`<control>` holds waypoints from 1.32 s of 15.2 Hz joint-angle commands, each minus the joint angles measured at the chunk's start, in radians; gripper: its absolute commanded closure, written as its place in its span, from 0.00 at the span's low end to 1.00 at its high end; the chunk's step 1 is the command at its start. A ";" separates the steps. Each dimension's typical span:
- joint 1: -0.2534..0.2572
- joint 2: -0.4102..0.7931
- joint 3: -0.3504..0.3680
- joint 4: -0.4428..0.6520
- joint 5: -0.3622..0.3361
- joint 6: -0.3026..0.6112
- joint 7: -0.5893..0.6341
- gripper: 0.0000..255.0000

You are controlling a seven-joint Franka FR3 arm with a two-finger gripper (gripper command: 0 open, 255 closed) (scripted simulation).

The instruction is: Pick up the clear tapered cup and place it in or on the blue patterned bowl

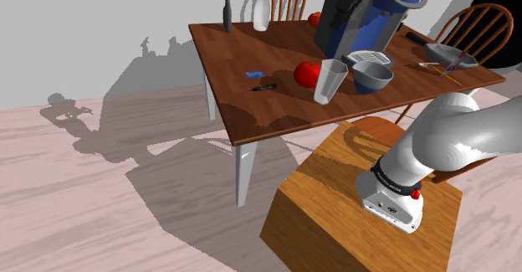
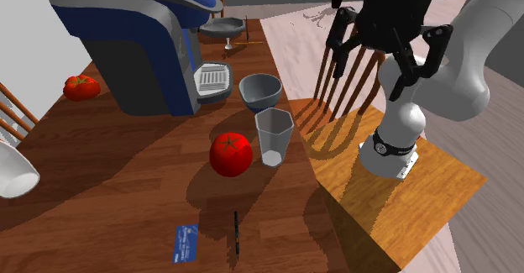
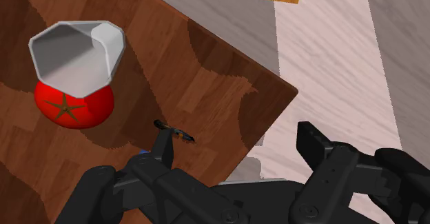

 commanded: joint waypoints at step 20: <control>-0.092 0.252 -0.387 -0.176 -0.122 0.387 -0.422 0.00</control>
